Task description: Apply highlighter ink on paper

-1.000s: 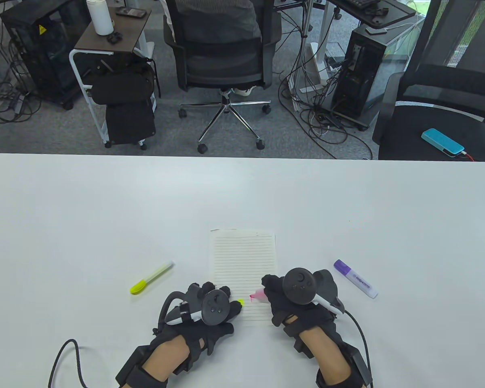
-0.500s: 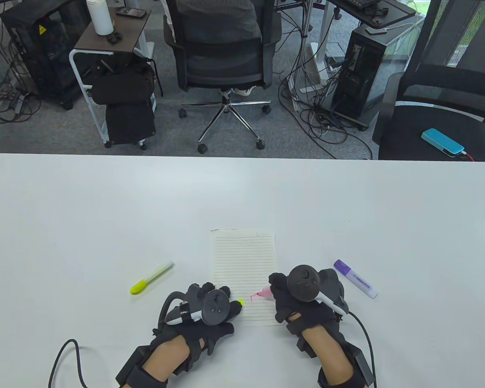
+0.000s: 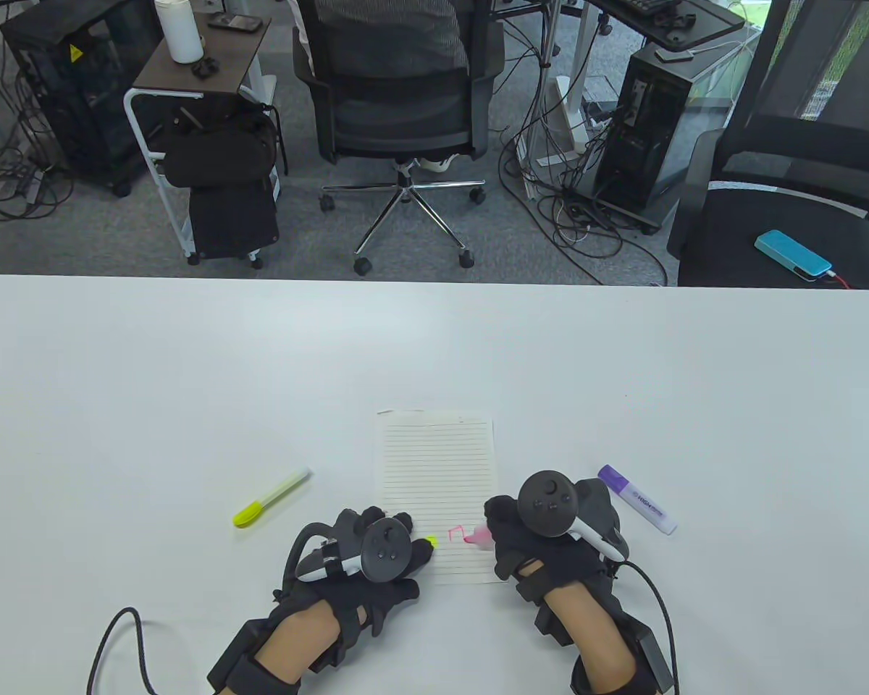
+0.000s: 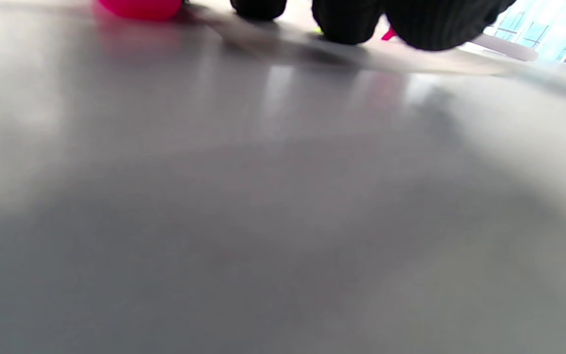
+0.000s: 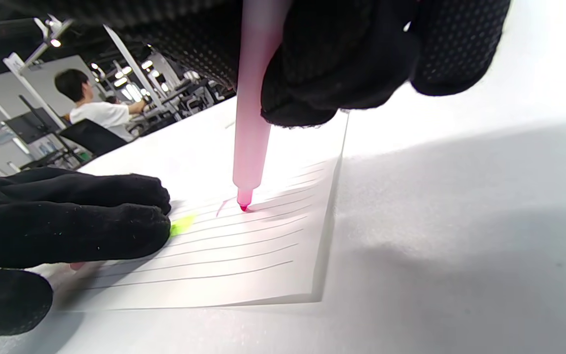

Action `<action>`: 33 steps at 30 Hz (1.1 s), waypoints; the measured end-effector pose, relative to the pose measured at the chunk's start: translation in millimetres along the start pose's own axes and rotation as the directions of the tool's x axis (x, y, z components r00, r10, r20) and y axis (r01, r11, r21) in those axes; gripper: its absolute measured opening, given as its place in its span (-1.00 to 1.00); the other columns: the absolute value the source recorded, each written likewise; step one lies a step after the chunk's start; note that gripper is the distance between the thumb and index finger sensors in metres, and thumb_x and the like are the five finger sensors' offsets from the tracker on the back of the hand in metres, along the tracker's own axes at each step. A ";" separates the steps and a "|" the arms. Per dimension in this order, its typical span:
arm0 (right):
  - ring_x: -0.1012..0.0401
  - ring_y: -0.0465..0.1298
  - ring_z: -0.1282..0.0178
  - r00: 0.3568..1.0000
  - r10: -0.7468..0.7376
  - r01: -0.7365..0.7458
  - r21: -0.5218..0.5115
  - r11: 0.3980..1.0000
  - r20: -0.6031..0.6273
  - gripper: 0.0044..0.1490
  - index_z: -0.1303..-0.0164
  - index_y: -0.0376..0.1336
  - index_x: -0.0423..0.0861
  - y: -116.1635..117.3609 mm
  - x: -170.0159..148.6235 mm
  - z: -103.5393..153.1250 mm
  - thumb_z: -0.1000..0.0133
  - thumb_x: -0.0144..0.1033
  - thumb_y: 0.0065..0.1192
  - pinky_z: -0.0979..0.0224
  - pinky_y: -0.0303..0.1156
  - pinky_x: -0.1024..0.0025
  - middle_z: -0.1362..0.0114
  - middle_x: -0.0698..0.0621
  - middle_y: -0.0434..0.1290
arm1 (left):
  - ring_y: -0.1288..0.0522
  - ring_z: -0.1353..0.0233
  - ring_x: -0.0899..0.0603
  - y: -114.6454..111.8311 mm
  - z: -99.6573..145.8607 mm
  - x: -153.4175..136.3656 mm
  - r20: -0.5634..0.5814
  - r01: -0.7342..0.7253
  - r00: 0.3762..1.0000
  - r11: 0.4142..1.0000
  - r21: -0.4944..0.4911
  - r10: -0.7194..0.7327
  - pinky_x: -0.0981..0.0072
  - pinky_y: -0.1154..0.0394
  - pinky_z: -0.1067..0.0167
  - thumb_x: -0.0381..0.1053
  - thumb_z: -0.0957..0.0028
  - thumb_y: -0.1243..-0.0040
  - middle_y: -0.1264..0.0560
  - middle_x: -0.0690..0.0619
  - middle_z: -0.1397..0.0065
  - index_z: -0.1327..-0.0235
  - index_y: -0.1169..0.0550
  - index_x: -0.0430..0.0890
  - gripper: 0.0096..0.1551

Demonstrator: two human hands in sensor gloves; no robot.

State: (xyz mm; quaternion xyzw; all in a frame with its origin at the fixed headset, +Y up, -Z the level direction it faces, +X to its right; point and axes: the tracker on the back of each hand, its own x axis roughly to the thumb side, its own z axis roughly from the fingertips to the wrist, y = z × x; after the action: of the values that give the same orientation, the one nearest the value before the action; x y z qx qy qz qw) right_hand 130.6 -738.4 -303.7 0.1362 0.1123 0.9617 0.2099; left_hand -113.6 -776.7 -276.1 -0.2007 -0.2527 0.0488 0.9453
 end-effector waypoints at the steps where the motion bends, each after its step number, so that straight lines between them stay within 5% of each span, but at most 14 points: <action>1: -0.01 0.57 0.21 1.000 -0.014 0.014 0.010 1.000 0.007 -0.54 -0.37 0.36 -0.11 0.6 0.1 -0.4 -0.30 -0.24 0.21 -0.30 0.40 -0.21 -0.08 -0.20 0.59 | 0.02 -0.65 -0.37 -0.1 0.0 0.1 0.001 0.001 1.000 1.000 -0.002 -0.001 -0.43 0.11 -0.44 0.34 0.05 -0.06 -0.03 0.08 -0.70 -0.51 -0.26 0.28 -0.23; 33: -0.02 0.57 0.12 1.000 0.019 -0.019 -0.009 1.000 0.011 -0.53 -0.43 0.31 -0.07 9.3 7.7 -1.9 -0.33 -0.22 0.18 -0.33 0.38 -0.20 -0.16 -0.19 0.56 | 0.04 -0.65 -0.37 0.0 0.2 0.1 -0.001 -0.008 1.000 1.000 -0.014 0.008 -0.43 0.11 -0.44 0.33 0.05 -0.07 -0.01 0.08 -0.70 -0.51 -0.24 0.28 -0.22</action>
State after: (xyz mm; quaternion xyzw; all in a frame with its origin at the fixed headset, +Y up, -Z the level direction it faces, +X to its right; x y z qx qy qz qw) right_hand 119.8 -743.6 -301.3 0.1417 0.1053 0.9633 0.2020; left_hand -113.6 -776.6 -275.9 -0.2085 -0.2517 0.0508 0.9437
